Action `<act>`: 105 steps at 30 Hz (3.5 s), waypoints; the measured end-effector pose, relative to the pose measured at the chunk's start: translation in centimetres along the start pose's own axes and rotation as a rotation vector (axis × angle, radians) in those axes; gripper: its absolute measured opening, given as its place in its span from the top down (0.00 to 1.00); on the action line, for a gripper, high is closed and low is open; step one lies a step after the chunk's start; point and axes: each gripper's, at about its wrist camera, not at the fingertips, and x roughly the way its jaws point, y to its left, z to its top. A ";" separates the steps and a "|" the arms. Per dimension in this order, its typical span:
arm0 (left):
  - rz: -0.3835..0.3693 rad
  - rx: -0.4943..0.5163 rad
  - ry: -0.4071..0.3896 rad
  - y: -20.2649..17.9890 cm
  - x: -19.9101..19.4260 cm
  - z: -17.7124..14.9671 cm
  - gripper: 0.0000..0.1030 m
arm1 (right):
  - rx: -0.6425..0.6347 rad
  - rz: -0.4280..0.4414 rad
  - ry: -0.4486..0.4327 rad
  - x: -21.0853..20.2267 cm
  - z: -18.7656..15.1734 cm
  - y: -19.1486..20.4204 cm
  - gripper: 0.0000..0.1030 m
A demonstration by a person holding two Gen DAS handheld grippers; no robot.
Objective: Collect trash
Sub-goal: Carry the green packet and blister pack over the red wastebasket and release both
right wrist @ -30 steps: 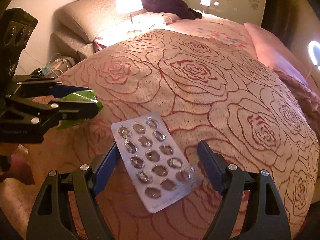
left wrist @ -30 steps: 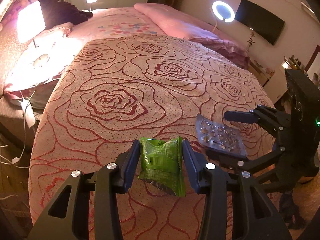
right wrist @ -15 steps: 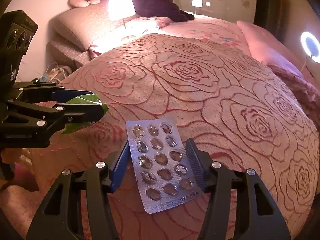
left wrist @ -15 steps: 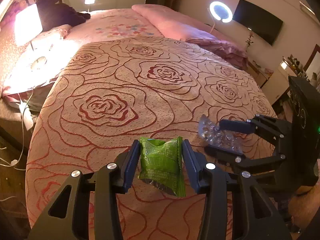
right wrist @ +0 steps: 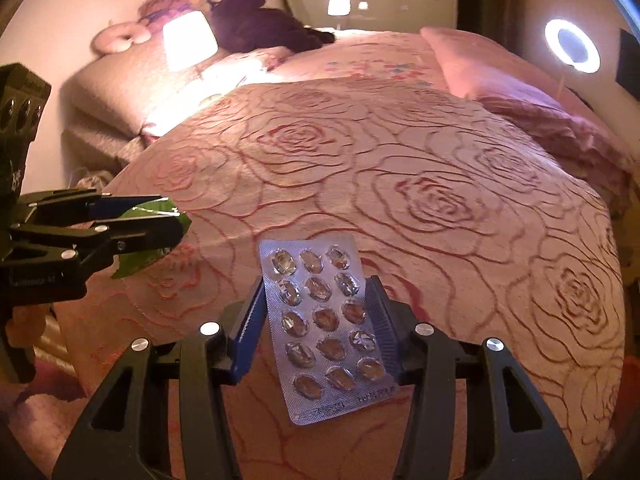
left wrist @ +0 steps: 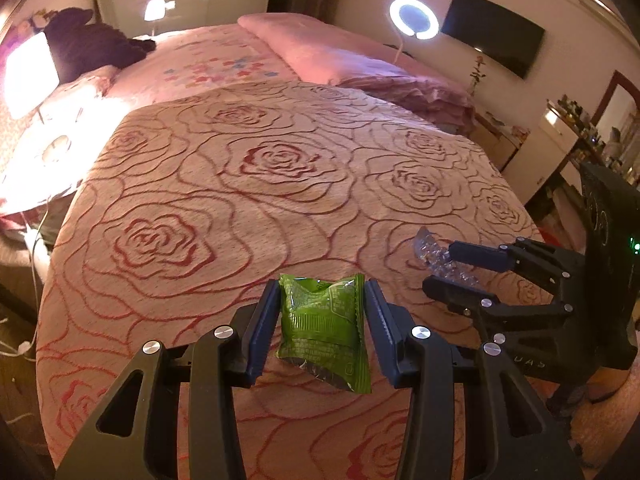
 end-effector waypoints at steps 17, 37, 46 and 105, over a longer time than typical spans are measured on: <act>-0.043 0.098 -0.006 -7.0 1.9 2.9 0.60 | 0.201 -0.158 -0.061 -4.4 -2.8 -7.5 0.53; -0.098 0.270 -0.053 -17.4 2.9 6.4 0.60 | 0.426 -0.358 -0.199 -12.8 -5.9 -15.4 0.53; -0.171 0.337 -0.039 -22.3 4.1 6.8 0.60 | 0.503 -0.450 -0.238 -16.5 -8.3 -18.2 0.53; -0.354 0.556 0.117 -40.8 13.3 5.3 0.33 | 0.918 -0.605 -0.179 -19.5 -21.2 -29.3 0.15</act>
